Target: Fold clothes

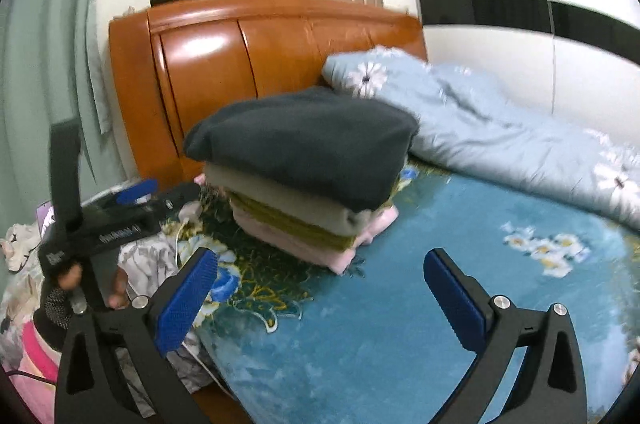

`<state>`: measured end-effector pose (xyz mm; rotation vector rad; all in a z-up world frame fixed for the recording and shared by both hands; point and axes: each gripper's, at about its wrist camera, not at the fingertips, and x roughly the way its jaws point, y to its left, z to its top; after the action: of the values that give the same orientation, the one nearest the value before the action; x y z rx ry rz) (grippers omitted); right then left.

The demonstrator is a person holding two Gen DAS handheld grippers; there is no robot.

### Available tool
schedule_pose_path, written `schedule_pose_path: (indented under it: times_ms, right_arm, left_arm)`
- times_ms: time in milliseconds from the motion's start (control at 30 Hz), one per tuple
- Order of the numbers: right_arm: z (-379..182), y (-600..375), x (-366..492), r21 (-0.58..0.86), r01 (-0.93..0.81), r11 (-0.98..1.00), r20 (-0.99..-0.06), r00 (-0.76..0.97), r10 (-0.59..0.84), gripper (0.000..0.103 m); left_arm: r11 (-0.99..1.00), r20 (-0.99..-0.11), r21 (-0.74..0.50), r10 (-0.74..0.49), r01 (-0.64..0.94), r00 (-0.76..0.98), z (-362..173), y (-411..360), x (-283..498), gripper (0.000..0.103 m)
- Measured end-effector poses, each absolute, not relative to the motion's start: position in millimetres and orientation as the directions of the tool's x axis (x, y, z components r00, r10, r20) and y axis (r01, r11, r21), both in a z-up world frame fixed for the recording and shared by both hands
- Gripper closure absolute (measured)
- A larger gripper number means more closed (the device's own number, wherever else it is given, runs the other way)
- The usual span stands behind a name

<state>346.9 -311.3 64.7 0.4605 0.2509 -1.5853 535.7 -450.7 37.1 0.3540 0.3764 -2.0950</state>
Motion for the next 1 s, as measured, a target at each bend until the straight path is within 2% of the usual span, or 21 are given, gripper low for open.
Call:
schedule_pose_path:
  times_ms: [67, 167, 233, 467, 667, 1000]
  right_arm:
    - [65, -305, 350, 0.119, 0.991, -0.058, -0.423, -0.003, -0.906, 0.0]
    - [57, -309, 349, 0.127, 0.992, -0.018, -0.502, 0.049, -0.863, 0.0]
    - [56, -303, 352, 0.094, 0.996, -0.007, -0.506, 0.042, -0.862, 0.0]
    - [45, -292, 342, 0.096, 0.994, -0.051, -0.524, 0.007, -0.851, 0.0]
    - [33, -281, 328, 0.174, 0.984, -0.04, -0.54, 0.062, -0.84, 0.0]
    - [24, -267, 321, 0.202, 0.979, -0.027, -0.532, 0.086, -0.843, 0.0]
  left_arm:
    - [-0.5, -0.413, -0.118, -0.761, 0.858, -0.501, 34, -445, 529, 0.0]
    - [-0.478, -0.451, -0.048, -0.773, 0.877, -0.446, 27, -438, 521, 0.0]
    - [-0.462, -0.462, -0.01, -0.784, 0.887, -0.414, 22, -433, 517, 0.0]
    - [-0.487, -0.5, -0.054, -0.743, 0.872, -0.445, 23, -425, 507, 0.0]
    - [-0.487, -0.514, -0.018, -0.745, 0.873, -0.426, 25, -414, 495, 0.0]
    - [-0.482, -0.522, 0.01, -0.75, 0.876, -0.407, 28, -399, 482, 0.0]
